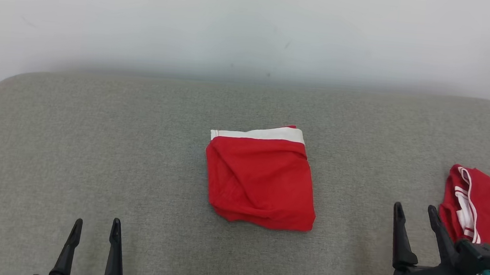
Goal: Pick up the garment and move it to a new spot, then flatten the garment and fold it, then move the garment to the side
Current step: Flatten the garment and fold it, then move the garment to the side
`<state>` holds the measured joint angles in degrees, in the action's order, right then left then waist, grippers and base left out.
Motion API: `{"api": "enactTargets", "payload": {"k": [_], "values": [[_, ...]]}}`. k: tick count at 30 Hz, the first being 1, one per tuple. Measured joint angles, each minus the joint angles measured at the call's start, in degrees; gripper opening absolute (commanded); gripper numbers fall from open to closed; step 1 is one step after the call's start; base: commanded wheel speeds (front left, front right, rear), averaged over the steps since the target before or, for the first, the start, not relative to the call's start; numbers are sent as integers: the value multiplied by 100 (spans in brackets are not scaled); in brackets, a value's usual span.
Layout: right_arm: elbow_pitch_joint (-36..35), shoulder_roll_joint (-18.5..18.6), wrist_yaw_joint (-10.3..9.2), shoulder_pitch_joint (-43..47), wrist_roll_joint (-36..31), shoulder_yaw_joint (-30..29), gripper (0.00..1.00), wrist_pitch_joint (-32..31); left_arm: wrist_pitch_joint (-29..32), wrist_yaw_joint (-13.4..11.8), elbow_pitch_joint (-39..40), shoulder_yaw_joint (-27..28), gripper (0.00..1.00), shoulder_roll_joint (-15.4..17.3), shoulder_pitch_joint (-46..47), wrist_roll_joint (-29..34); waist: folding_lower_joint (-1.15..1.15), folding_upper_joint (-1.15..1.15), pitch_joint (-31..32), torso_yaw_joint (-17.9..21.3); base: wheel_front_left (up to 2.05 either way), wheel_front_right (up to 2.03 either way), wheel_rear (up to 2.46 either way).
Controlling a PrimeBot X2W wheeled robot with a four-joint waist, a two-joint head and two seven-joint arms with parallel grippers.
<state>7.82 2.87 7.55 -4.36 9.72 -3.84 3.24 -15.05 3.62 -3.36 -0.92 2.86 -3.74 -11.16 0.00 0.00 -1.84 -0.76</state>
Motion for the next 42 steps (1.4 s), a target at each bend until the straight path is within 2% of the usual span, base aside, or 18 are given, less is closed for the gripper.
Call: {"api": "enactTargets", "payload": {"k": [10, 42], "values": [[193, 1, 0, 329, 38, 12, 100, 235, 0, 94, -163, 159, 100, 1, -100, 134, 0, 0, 149, 147, 0, 0, 0], [289, 0, 0, 310, 181, -5, 100, 226, 0, 142, -198, 7, 100, 1, -180, 160, 1, 0, 162, 11, 0, 0, 0]]}}
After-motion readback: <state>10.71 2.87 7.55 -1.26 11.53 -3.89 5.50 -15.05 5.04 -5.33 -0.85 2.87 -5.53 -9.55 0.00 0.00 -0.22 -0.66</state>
